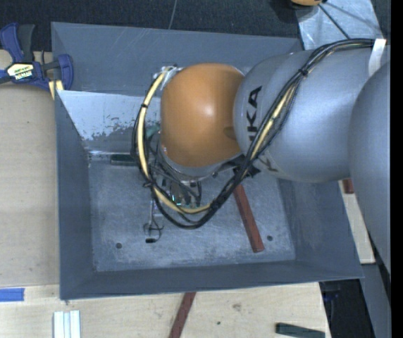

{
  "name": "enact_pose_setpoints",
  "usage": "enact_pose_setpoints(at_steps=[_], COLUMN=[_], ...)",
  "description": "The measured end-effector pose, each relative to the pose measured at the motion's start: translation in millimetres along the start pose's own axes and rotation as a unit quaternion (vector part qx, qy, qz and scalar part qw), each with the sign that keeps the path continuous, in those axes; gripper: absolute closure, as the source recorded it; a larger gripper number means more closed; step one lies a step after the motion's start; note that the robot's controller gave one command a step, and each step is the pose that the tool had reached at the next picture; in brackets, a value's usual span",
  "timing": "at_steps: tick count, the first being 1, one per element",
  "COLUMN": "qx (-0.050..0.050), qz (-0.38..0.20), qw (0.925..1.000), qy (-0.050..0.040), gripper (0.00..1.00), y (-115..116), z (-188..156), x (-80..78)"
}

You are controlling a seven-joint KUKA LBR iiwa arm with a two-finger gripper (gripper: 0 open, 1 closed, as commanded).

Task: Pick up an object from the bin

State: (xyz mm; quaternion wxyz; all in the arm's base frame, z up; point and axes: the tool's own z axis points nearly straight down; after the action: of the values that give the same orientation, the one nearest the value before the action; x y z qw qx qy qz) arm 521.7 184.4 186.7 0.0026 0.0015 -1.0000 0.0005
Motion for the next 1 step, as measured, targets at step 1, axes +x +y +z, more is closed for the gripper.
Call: enact_pose_setpoints(at_steps=[1], qx=[-0.001], qz=[0.002], qw=[1.0], qy=[-0.0039], gripper=[0.0], y=[-0.7], z=[-4.5], x=[-2.0])
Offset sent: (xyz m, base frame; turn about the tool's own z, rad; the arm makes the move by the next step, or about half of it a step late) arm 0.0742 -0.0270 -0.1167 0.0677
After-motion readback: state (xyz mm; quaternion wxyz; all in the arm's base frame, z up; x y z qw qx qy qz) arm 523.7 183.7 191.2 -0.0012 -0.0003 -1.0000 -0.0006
